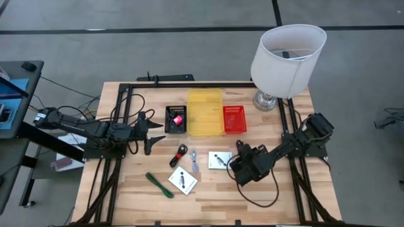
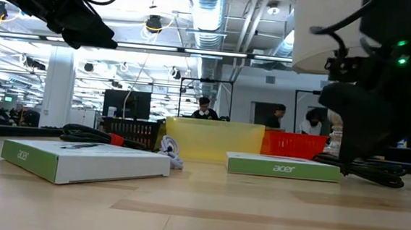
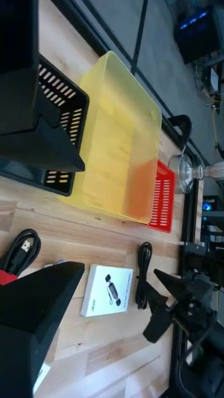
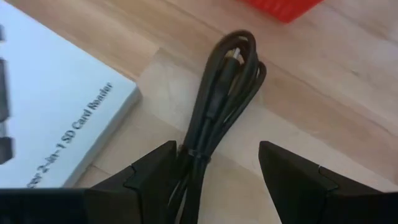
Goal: Pick and place items into bin
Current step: Put the right black charger cable into the red bin, then put the black charger cable into the red bin
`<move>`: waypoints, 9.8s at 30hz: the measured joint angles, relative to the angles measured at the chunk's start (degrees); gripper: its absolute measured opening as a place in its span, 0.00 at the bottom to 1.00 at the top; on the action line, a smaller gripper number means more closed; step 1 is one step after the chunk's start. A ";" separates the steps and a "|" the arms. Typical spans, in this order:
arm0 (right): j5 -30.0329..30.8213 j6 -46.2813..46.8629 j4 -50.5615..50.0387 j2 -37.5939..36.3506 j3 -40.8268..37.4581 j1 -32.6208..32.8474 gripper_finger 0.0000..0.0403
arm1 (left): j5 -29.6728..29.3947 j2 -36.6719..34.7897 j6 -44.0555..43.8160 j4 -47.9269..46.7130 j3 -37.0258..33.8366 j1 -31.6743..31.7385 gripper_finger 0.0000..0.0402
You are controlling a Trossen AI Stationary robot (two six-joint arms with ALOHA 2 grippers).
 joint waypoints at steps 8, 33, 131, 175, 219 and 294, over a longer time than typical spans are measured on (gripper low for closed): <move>-5.72 -4.40 2.63 -0.02 0.00 -3.43 0.56 | 0.06 0.00 -0.22 0.02 0.00 0.00 0.60; -9.01 -10.95 3.83 -0.07 0.02 -7.27 0.13 | 0.11 0.00 -0.24 0.07 0.00 0.02 0.60; -9.86 -59.62 -13.38 -0.04 20.20 -41.21 0.30 | 0.15 0.02 -0.26 -2.17 0.00 0.02 0.60; 8.37 -21.72 -35.52 -0.04 26.71 2.61 0.30 | 15.69 10.55 -17.60 -0.27 0.04 1.17 0.60; 8.15 -3.75 -34.66 -0.04 17.11 12.50 0.30 | 14.92 51.23 -33.77 -4.80 17.78 -2.05 0.60; 8.33 -4.47 -33.09 -0.04 17.15 12.53 0.30 | -1.61 57.09 21.97 -10.05 45.40 4.36 0.07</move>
